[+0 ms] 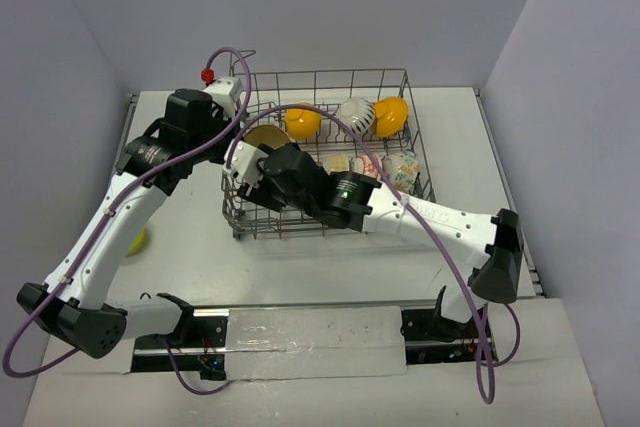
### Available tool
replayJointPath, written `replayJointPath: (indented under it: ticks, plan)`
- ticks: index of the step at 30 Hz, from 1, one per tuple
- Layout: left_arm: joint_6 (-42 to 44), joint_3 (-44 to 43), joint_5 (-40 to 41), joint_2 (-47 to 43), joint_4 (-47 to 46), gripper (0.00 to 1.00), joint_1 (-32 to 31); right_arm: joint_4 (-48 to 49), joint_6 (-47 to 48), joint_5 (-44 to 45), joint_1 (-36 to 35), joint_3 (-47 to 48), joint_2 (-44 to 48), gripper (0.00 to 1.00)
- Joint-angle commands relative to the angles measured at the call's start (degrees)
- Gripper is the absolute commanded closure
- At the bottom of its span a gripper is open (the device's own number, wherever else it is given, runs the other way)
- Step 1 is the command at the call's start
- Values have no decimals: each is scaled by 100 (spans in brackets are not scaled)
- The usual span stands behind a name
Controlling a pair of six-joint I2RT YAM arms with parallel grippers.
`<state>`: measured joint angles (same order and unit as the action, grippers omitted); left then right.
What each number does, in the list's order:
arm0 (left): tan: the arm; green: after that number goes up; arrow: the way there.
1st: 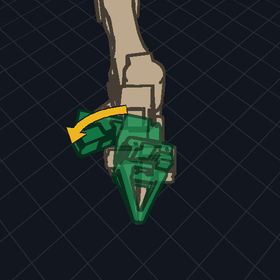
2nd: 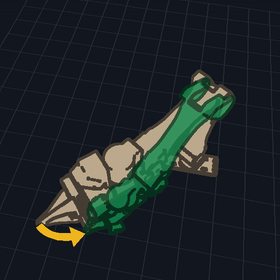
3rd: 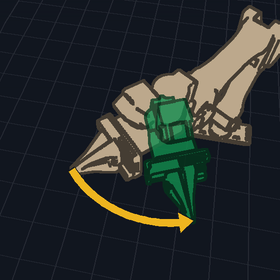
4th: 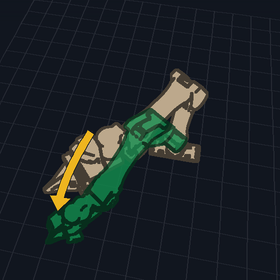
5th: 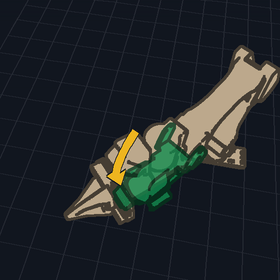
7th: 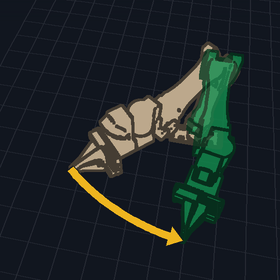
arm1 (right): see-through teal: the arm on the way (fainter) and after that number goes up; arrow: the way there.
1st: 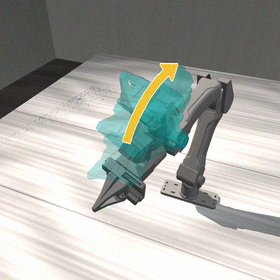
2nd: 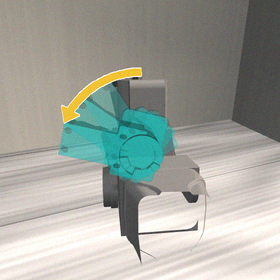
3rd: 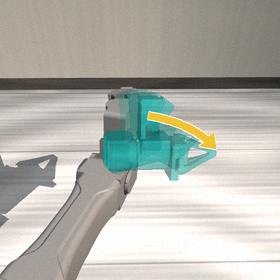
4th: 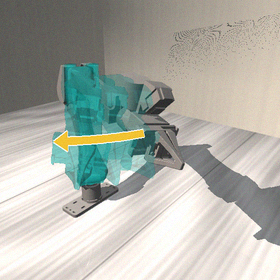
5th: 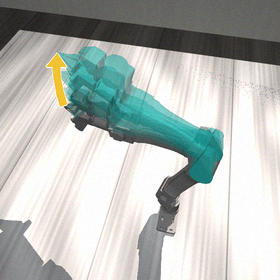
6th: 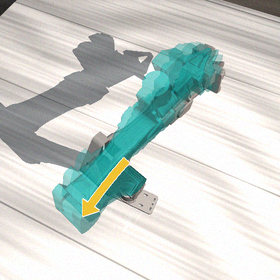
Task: Load the bowls into the dish rack
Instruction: Pass from the left arm to the right
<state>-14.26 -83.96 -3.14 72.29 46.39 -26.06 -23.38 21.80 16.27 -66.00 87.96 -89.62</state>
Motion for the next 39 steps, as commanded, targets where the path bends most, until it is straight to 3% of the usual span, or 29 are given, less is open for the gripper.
replayJointPath:
  ticks: [1, 8, 11, 28, 35, 39]
  plan:
    - [46, -68, -99, -321, -561, 100, -13, 88, 8, -168, -18, 195, -143, 38]
    - [46, -68, -135, -312, -561, 100, -21, 105, 26, -124, -10, 177, -205, 47]
    - [46, -50, -170, -295, -570, 100, -21, 96, 26, -116, -10, 221, -213, 62]
    - [64, 73, -99, -383, -605, 100, -171, 96, 8, 420, -10, 397, -538, 80]
    - [64, 29, -187, -190, -544, 100, -302, 316, 70, 605, -18, 388, -617, 100]
    - [38, -50, -231, -84, -500, 100, -347, 342, 87, 640, -10, 458, -714, 100]
